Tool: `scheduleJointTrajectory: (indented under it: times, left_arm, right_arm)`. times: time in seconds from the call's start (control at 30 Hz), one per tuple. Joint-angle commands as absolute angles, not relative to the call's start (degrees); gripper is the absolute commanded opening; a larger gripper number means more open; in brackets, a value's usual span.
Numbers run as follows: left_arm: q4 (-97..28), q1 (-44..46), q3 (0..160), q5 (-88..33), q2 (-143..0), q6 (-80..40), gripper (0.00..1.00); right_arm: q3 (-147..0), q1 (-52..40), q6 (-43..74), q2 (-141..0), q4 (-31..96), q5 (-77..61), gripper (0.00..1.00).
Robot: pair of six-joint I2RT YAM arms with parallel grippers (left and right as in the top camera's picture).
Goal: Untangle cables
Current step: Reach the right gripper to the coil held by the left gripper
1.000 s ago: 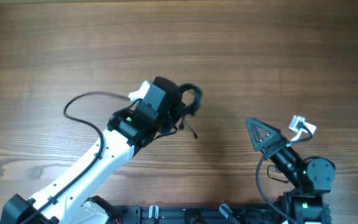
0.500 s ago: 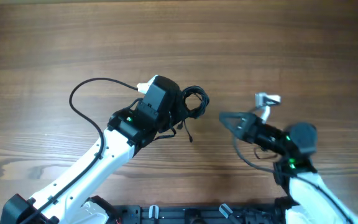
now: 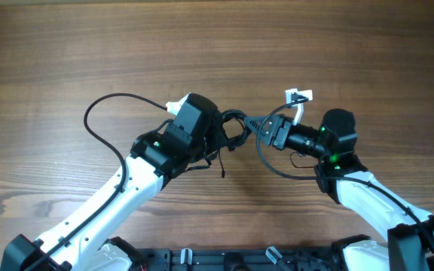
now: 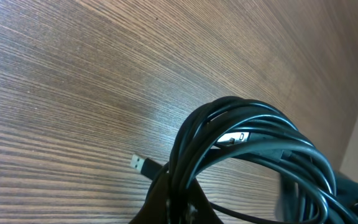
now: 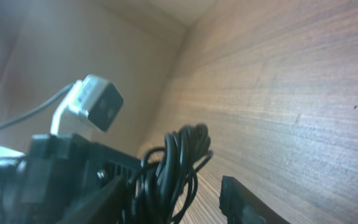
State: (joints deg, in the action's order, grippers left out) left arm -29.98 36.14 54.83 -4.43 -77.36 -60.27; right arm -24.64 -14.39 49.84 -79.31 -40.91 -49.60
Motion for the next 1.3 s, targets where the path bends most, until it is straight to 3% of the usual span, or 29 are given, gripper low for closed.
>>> scheduleJointTrajectory:
  times: [0.0, 0.1, 0.23, 0.33, 0.37, 0.7, 1.0, 1.27]
  left_arm:
    - [-29.4, 35.9, 55.3, -5.3, -77.3, -59.3, 0.04]
    - [-29.4, 35.9, 55.3, -5.0, -77.3, -59.4, 0.04]
    - [-29.0, 35.9, 55.3, -5.1, -77.3, -59.6, 0.04]
    - [-28.9, 35.9, 55.3, -5.5, -77.3, -60.6, 0.04]
    - [-28.9, 35.9, 55.3, -5.8, -77.3, -60.5, 0.06]
    - [-41.5, 24.8, 60.6, -10.5, -69.0, -40.2, 0.68]
    - [-44.7, 19.5, 60.2, -26.8, -65.5, -20.7, 0.69]
    - [-44.9, 19.5, 60.0, -31.7, -71.4, -16.7, 0.68]
  right_arm:
    - [-25.5, -16.2, 46.6, -80.2, -41.4, -49.3, 0.61]
    - [-25.5, -16.3, 48.3, -80.2, -41.8, -50.2, 0.60]
    - [-25.5, -16.3, 49.7, -80.2, -41.7, -52.0, 0.35]
    - [-25.5, -16.3, 50.5, -80.2, -42.0, -55.1, 0.07]
    - [-25.5, -16.3, 51.0, -80.2, -42.3, -55.7, 0.05]
    - [-25.5, -15.3, 51.2, -80.2, -43.7, -62.1, 0.04]
    - [-25.5, -15.4, 61.3, -80.3, -46.1, -66.1, 0.04]
    - [-25.5, -15.4, 67.1, -80.3, -53.1, -66.6, 0.04]
